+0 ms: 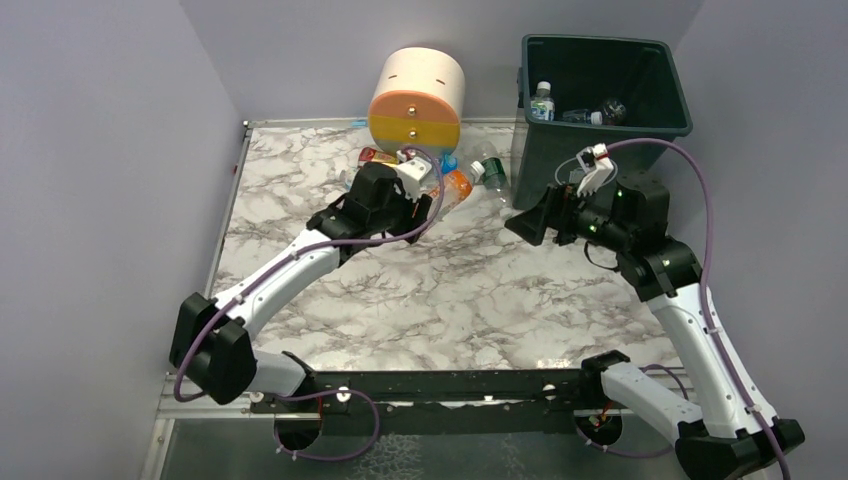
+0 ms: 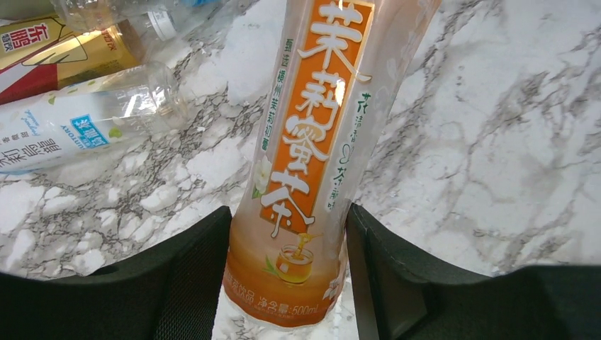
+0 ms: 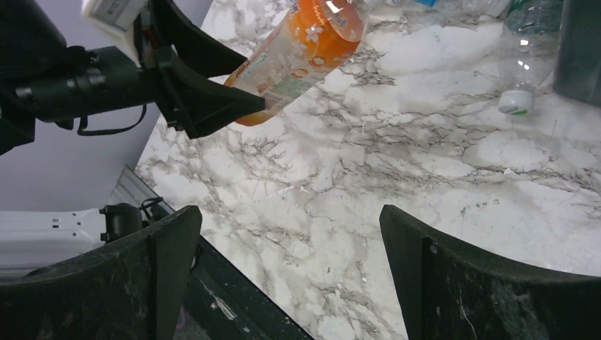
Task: Put the plastic bottles in the bin
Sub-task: Pick up the plastic bottle at the center of the board.
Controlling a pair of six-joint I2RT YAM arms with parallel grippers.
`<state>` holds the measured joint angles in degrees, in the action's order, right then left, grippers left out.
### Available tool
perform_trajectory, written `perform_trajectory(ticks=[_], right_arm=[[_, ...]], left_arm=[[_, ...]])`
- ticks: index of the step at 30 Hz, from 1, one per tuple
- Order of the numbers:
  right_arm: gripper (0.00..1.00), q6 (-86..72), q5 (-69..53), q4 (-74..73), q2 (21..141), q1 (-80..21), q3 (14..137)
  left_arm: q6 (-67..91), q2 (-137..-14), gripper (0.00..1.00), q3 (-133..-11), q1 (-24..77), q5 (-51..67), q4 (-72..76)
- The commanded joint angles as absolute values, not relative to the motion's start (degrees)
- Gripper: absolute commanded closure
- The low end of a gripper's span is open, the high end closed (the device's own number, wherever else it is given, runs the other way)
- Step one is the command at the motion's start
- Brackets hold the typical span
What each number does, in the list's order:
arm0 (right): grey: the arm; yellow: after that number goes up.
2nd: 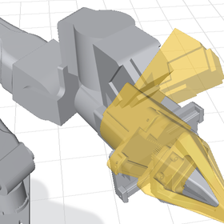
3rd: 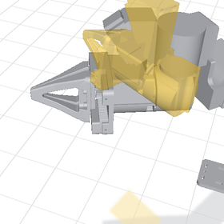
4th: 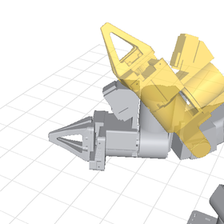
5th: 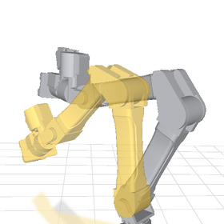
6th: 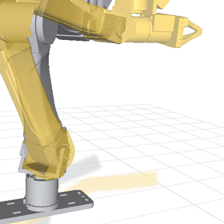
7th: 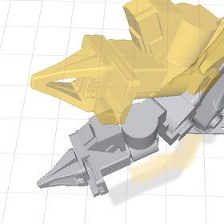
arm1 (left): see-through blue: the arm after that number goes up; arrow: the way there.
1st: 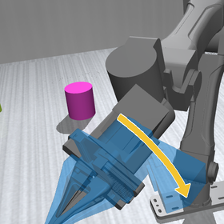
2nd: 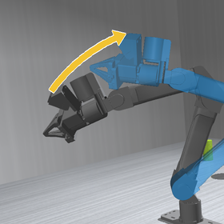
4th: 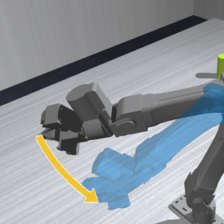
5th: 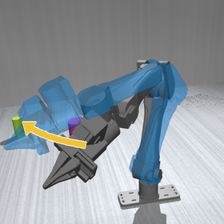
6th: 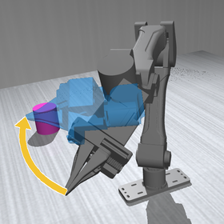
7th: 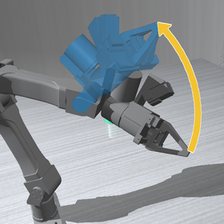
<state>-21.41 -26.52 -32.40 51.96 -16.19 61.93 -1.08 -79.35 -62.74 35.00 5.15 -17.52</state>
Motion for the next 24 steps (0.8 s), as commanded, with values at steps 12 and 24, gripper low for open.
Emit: perform_trajectory(ticks=[12, 24], right_arm=[[0.0, -33.1, -35.4, -15.8, 54.6, -16.4, 57.1], [0.0, -43.0, -37.4, -1.4, 58.0, -16.7, 52.6]], left_arm=[[15.8, -66.8, 0.39, -58.0, 35.3, 19.2, -13.0], [20.0, -64.3, 0.39, -55.7, 35.3, 22.0, -9.6]])
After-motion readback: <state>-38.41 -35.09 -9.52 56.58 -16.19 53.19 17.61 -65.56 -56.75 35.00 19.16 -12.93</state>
